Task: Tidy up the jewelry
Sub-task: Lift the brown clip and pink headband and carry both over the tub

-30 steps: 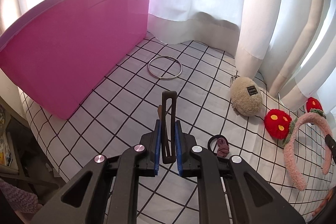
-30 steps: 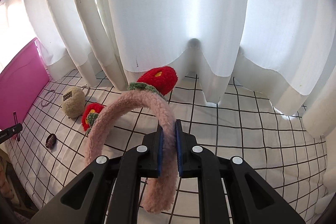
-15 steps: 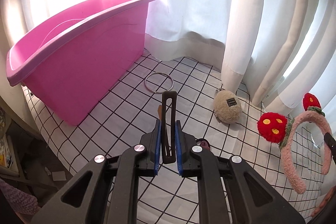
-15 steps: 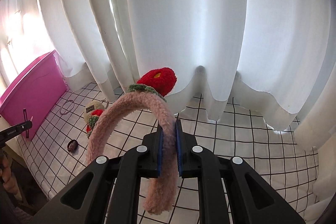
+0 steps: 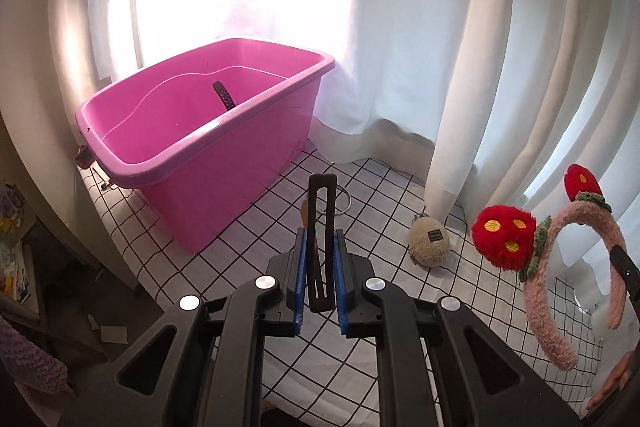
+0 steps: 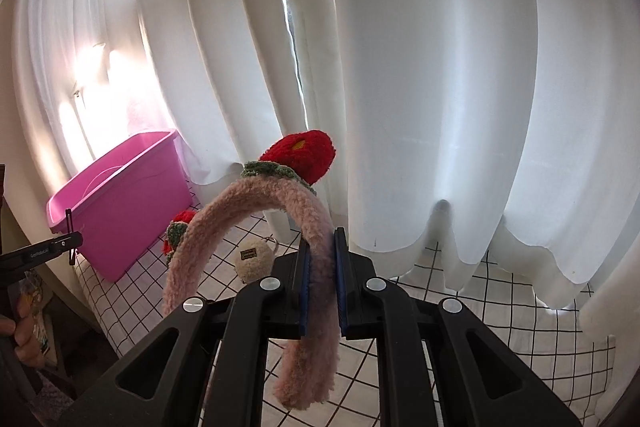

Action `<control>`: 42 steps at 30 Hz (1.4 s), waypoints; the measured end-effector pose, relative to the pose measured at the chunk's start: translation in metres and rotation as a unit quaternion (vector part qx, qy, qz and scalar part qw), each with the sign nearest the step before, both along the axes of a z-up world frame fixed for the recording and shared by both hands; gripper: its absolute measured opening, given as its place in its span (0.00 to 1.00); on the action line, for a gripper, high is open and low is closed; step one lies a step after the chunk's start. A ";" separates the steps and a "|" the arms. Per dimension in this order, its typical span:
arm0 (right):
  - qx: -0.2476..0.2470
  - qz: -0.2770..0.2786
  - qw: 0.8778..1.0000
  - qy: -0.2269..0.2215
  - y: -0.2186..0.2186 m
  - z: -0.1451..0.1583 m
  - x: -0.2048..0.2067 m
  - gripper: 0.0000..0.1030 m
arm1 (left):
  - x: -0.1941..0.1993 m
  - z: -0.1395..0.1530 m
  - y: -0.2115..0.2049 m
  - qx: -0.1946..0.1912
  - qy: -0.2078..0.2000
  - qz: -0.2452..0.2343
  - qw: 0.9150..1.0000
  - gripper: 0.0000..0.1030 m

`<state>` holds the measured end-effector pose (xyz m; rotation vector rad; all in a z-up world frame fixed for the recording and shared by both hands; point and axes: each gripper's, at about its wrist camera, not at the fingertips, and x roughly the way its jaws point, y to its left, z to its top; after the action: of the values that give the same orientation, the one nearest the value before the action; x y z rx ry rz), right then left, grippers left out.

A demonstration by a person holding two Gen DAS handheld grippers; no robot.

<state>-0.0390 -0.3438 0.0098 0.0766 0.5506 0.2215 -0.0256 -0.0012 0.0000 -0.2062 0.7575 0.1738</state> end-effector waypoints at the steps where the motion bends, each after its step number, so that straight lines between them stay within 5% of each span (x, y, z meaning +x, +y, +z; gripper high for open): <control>1: 0.000 0.006 1.000 -0.005 0.003 0.004 0.001 0.10 | -0.002 0.003 0.002 0.001 -0.003 0.004 1.000 0.12; 11: 0.017 0.045 0.998 -0.042 0.050 0.047 0.024 0.10 | -0.003 0.033 0.045 0.005 -0.027 0.036 0.999 0.12; 27: 0.022 0.085 0.994 -0.060 0.192 0.098 0.113 0.10 | 0.070 0.065 0.174 0.020 -0.050 0.042 0.998 0.12; 42: -0.027 0.162 0.986 -0.023 0.348 0.087 0.182 0.10 | 0.134 0.034 0.267 0.001 -0.002 0.030 1.000 0.12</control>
<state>0.1429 0.0047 0.0965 -0.0709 0.5202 0.5233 0.1084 0.2657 0.0342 -0.2270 0.7467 0.2315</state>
